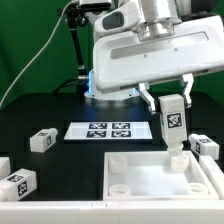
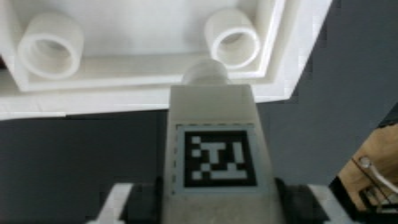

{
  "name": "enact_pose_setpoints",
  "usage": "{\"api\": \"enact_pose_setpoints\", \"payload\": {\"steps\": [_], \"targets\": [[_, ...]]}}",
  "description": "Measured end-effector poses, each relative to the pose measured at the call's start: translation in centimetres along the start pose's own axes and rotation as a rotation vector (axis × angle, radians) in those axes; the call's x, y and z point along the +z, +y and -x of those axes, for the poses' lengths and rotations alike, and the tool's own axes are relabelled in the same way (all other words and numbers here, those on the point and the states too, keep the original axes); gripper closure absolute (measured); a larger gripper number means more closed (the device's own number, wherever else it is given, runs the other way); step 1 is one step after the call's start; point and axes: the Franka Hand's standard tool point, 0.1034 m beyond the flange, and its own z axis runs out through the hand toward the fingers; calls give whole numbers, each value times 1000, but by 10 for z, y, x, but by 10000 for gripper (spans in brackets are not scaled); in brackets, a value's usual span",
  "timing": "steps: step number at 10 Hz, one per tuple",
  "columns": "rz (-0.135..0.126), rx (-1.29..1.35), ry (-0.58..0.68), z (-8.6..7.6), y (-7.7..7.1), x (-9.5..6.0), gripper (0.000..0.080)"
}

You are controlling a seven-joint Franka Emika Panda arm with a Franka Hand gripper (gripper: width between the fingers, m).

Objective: Assemble one leg

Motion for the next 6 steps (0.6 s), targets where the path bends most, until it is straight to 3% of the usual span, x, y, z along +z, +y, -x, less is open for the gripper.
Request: {"api": "enact_pose_setpoints", "payload": {"steps": [3, 6], "targets": [[-23, -77, 5, -15, -29, 16, 515], [-21, -79, 6, -16, -29, 14, 515]]}}
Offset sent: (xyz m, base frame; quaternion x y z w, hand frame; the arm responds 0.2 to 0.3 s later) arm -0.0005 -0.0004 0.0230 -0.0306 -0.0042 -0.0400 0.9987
